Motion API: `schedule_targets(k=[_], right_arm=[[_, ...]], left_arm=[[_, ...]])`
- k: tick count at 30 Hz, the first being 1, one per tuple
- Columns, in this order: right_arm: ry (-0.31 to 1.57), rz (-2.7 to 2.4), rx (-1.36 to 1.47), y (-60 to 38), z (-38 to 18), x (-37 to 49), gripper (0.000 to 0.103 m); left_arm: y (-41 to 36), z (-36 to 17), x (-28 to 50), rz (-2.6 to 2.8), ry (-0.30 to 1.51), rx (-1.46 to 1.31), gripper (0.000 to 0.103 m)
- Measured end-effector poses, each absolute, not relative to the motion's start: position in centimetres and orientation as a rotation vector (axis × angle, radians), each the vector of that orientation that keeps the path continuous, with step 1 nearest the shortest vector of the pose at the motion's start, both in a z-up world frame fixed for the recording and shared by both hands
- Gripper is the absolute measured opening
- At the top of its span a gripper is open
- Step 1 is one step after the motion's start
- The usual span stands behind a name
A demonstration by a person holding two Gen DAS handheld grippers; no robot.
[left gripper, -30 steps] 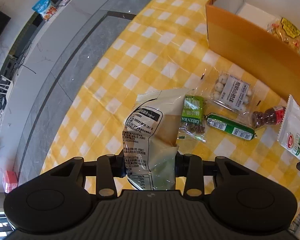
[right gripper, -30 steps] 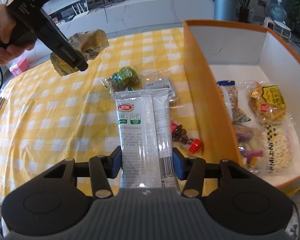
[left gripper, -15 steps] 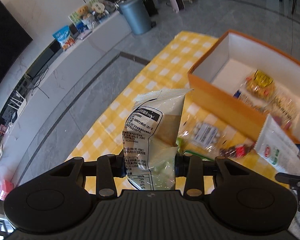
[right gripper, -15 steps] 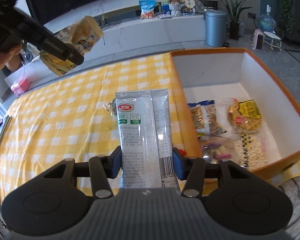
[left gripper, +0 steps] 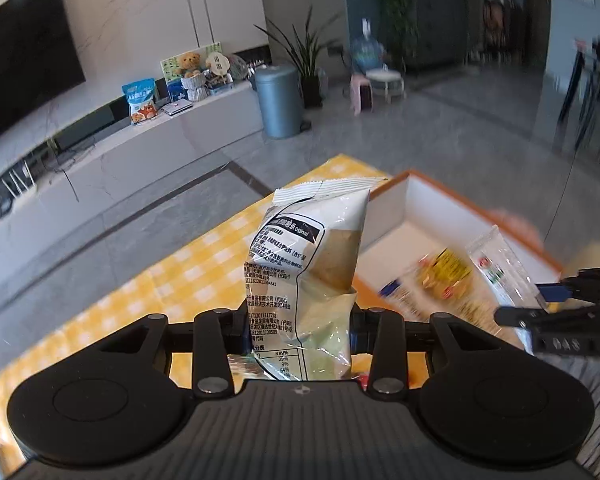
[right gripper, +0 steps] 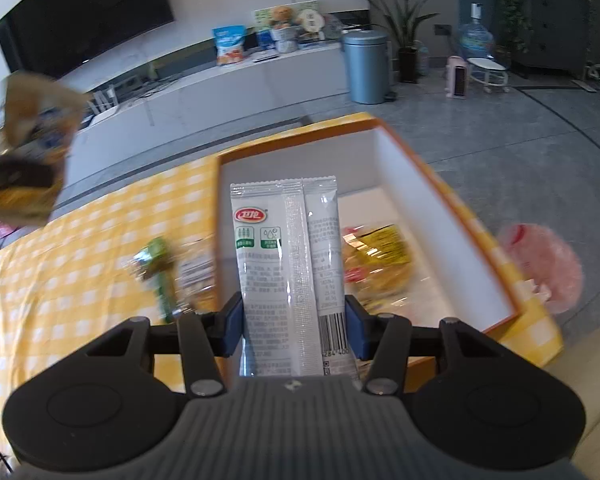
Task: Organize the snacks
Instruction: 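Carry the white packet and chip bag over the orange box with both tools, then open the right tool to drop the white packet into the box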
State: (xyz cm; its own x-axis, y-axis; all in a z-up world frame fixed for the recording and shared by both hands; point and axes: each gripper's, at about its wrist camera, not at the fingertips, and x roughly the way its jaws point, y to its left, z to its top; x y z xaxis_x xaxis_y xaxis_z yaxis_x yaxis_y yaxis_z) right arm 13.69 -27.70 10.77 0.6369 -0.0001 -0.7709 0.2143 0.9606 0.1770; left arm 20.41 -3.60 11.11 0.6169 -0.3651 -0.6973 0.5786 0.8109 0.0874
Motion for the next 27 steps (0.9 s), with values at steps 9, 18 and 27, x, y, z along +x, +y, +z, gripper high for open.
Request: schedule_targets(k=[9,18,27], right_arm=[[0.881,-0.153,0.206,-33.4,12.2,17.9,0.050],[0.998,-0.053,0.267,-33.5,9.0,24.7,0.050],[1.089,-0.076,0.116,-32.0,4.7,27.9,0.051]], left_arm=[[-2.8,9.3,19.6,-0.593,0.736,0.123,0.045],[-0.7,6.1,21.7,-0.547,0.817,0.041,0.045],[0.1,4.4,22.5,-0.534,0.860,0.056,0.045]])
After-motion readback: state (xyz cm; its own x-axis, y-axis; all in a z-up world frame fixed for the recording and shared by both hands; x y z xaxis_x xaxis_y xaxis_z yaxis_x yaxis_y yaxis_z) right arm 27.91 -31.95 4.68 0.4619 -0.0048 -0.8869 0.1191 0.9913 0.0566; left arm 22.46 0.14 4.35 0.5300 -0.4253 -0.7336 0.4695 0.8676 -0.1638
